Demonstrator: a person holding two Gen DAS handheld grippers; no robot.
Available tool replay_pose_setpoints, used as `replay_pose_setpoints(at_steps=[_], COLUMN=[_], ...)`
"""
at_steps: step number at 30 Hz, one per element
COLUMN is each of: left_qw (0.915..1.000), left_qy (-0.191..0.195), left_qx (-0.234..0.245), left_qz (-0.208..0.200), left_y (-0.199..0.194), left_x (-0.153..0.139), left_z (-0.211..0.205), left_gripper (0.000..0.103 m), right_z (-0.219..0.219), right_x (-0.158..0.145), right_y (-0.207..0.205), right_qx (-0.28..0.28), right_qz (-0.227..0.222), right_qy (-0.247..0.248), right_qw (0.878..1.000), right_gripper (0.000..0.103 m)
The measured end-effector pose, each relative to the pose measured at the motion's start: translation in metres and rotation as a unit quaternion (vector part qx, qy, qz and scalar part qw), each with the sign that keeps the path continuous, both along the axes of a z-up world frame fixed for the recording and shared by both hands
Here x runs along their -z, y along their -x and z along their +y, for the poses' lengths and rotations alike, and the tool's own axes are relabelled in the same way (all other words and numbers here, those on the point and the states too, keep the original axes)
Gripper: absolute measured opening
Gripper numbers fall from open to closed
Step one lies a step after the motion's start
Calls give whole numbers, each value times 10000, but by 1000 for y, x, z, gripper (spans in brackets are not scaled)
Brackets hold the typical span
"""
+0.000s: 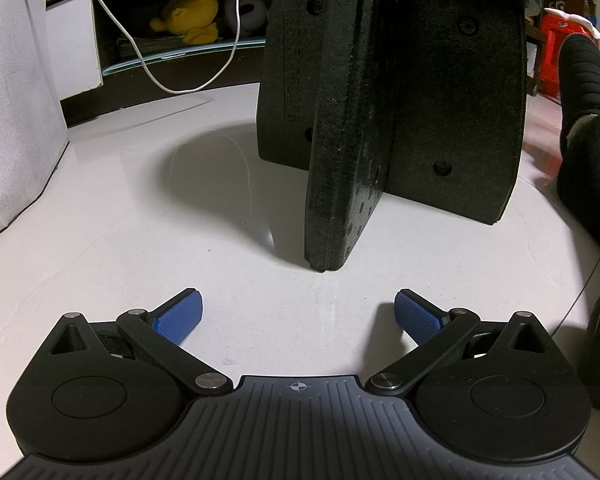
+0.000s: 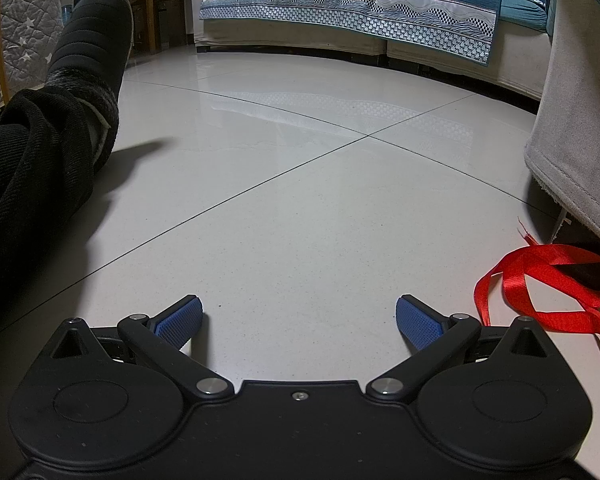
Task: Organize scattered shoes
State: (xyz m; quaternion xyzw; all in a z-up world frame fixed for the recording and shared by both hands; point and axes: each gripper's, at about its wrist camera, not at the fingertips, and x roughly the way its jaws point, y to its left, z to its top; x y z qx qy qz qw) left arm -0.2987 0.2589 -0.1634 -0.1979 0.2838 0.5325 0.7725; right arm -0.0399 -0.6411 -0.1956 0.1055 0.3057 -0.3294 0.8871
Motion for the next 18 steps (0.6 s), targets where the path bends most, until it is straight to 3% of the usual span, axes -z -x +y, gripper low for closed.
replay_pose_setpoints(at_steps=[18], left_qw=[10000], left_qy=[0], left_qx=[0], left_qz=[0], left_y=[0], left_x=[0], left_z=[0], left_gripper=[103], right_z=[0], right_x=[0], right_y=[0], right_qx=[0], right_qz=[0], right_qy=[0], right_qw=[10000], right_gripper=[103])
